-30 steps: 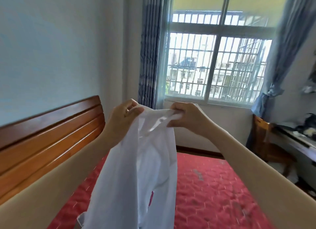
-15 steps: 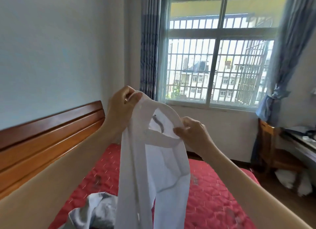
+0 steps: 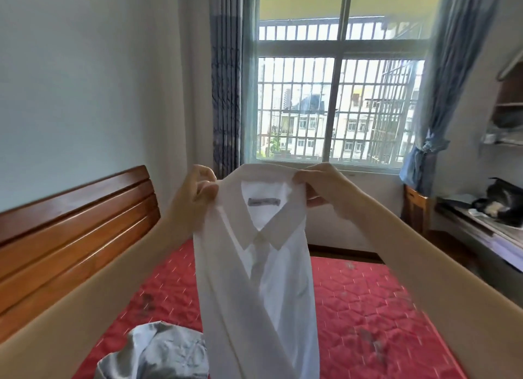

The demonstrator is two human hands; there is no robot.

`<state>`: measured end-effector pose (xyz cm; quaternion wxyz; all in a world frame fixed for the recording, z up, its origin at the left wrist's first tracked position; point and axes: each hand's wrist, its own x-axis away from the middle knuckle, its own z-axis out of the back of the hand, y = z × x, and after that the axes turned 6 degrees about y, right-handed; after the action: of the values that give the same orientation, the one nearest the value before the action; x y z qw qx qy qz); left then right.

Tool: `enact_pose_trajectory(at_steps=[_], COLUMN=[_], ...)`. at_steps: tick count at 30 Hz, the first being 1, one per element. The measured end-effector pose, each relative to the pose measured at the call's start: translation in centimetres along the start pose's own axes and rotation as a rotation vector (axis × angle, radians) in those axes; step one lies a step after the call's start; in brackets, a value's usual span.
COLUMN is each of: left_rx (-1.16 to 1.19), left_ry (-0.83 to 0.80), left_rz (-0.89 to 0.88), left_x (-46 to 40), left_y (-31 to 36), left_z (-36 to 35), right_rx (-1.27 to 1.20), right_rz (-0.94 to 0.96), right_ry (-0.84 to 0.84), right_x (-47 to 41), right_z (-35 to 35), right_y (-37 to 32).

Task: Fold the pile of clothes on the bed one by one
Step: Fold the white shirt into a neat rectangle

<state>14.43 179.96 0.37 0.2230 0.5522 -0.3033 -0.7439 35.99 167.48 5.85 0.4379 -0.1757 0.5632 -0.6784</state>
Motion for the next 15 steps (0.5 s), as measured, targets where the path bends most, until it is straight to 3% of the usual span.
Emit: enact_pose_trajectory(at_steps=[7,11,15], left_rx=[0.266,0.069,0.105], left_ry=[-0.087,-0.182,-0.078], left_rz=[-0.021,-0.076,-0.086], left_x=[1.3,0.1,-1.1], left_y=[-1.6,-1.9,-1.7], left_z=[-0.7,-0.2,0.2], right_rx=[0.055,0.062,0.026], right_rz=[-0.086,-0.027,0.052], right_ry=[-0.019,-0.03,-0.156], right_x=[-0.9,-1.1,-1.1], right_z=[-1.3,-1.8,-1.3], right_y=[-1.7,-2.0,-1.6])
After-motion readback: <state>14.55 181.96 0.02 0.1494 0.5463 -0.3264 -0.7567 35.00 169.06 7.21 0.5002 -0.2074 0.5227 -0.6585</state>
